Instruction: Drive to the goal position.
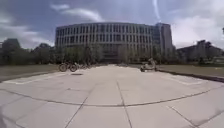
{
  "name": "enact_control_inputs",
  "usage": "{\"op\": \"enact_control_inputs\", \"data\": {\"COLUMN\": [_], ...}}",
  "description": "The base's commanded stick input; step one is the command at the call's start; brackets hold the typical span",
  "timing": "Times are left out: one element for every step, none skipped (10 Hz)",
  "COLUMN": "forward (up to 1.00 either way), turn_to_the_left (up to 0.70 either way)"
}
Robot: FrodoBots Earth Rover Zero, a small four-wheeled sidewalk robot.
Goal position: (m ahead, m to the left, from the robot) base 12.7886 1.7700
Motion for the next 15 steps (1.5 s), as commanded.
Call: {"op": "enact_control_inputs", "data": {"forward": [0.67, 0.67, 0.67, 0.67, 0.67, 0.67, 0.67, 0.67, 0.67, 0.67, 0.67, 0.67, 0.67, 0.67, 0.67], "turn_to_the_left": [0.00, 0.00, 0.00, 0.00, 0.04, 0.13, 0.13, 0.09, 0.01, 0.00, 0.00, 0.00, 0.00, 0.00, 0.07]}}
